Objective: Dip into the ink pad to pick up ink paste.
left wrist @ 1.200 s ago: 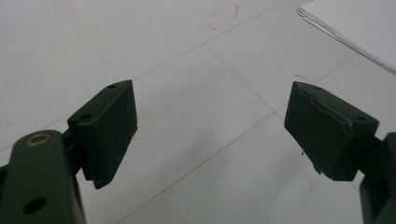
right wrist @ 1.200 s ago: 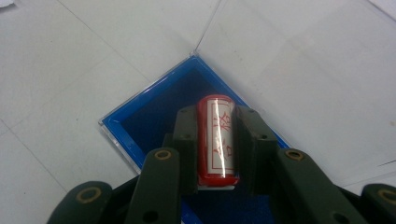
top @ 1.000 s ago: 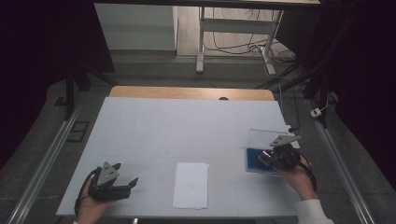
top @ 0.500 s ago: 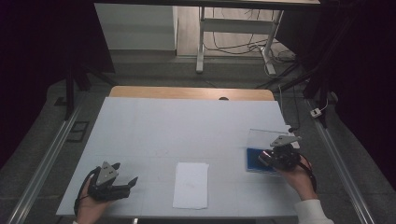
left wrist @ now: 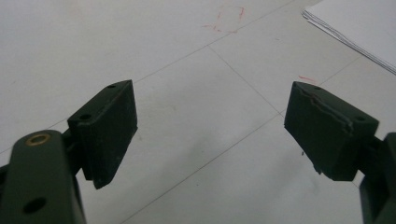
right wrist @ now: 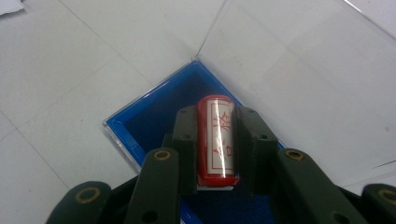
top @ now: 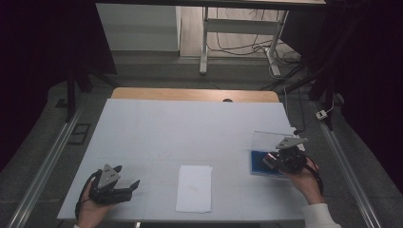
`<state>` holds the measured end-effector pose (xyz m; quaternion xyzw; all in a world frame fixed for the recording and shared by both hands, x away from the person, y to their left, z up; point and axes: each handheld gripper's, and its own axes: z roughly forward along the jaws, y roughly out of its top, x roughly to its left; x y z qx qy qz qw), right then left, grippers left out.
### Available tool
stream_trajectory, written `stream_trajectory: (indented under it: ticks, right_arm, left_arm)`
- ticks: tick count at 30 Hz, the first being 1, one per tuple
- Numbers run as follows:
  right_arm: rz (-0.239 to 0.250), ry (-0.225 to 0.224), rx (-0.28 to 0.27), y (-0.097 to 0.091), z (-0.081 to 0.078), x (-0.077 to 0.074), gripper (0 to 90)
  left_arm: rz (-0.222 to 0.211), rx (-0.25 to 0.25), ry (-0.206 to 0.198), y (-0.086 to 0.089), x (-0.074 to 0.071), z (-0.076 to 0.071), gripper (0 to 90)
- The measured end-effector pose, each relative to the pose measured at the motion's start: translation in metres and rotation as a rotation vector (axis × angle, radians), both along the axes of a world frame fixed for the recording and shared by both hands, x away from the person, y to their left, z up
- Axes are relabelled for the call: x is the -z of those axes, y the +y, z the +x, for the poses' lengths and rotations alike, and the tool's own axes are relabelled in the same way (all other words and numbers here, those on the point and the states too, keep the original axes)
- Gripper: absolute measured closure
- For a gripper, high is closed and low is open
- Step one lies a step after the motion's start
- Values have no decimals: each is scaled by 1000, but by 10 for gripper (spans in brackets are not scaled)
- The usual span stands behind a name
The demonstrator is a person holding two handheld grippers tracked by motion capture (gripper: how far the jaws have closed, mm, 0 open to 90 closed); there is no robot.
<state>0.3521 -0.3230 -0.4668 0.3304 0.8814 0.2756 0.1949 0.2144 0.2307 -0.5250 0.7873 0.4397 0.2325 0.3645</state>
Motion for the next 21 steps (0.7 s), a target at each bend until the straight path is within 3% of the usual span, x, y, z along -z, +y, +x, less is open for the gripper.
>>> stream_trajectory:
  ticks: [5,6,7,8,12,21]
  right_arm:
    - [17,-13,10,-3,-1,-3,701]
    - [48,-29,26,-6,-2,-6,700]
    - [48,-29,26,-6,-2,-6,700]
    - [88,-41,31,-10,-4,-11,700]
    - [136,-66,37,-14,-8,-21,699]
    - [157,-68,26,-14,-11,-34,701]
  left_arm:
    - [3,1,1,0,0,1,173]
    - [3,1,1,0,0,1,172]
    - [3,1,1,0,0,1,172]
    - [3,2,1,0,0,0,173]
    - [1,1,0,0,0,0,173]
    - [5,2,1,0,0,0,173]
